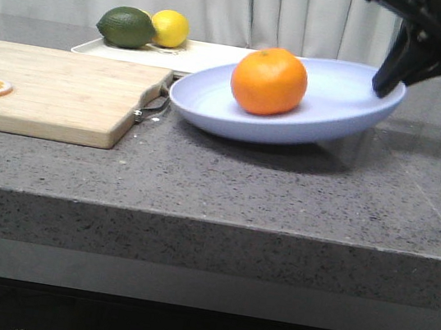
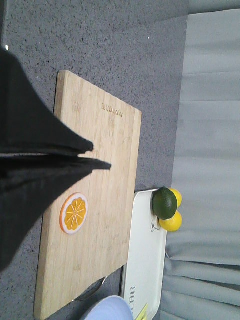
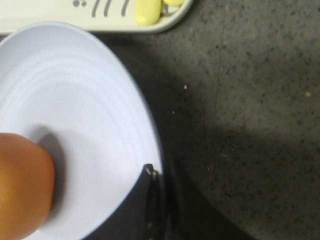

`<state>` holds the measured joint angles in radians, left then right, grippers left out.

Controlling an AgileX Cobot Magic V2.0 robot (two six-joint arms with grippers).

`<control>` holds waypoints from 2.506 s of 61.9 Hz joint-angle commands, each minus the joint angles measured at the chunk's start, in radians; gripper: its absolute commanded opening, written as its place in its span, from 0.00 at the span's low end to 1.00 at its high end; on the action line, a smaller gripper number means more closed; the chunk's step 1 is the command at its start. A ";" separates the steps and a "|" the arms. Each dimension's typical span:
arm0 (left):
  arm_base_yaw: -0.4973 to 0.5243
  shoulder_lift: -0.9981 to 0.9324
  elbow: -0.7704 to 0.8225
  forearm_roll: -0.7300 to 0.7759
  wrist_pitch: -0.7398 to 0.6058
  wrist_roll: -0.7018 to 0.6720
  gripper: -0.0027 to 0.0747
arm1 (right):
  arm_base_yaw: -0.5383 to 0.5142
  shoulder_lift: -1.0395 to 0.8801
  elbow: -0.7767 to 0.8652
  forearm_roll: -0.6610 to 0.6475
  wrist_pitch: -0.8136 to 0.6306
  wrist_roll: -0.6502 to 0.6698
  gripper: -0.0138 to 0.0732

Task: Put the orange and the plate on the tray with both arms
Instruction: 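Lift the plate with the right gripper and slide it onto the white tray, then release the plate rim and raise the right gripper away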

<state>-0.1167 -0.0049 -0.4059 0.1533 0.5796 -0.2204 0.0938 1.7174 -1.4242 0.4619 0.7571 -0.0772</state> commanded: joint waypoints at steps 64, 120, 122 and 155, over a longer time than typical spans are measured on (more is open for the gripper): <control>0.002 -0.011 -0.025 0.002 -0.085 -0.004 0.01 | 0.028 0.783 -1.294 0.201 0.049 0.300 0.09; 0.002 -0.011 -0.025 0.002 -0.085 -0.004 0.01 | 0.028 0.811 -1.292 0.150 0.017 0.299 0.38; 0.002 -0.011 -0.025 0.002 -0.085 -0.004 0.01 | 0.028 0.811 -1.292 0.150 0.012 0.299 0.42; 0.002 -0.011 -0.025 0.002 -0.085 -0.004 0.01 | -0.011 0.633 -1.293 0.125 0.294 0.211 0.31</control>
<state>-0.1167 -0.0049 -0.4059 0.1533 0.5789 -0.2204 0.1020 2.4752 -2.6815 0.5788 1.0117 0.1746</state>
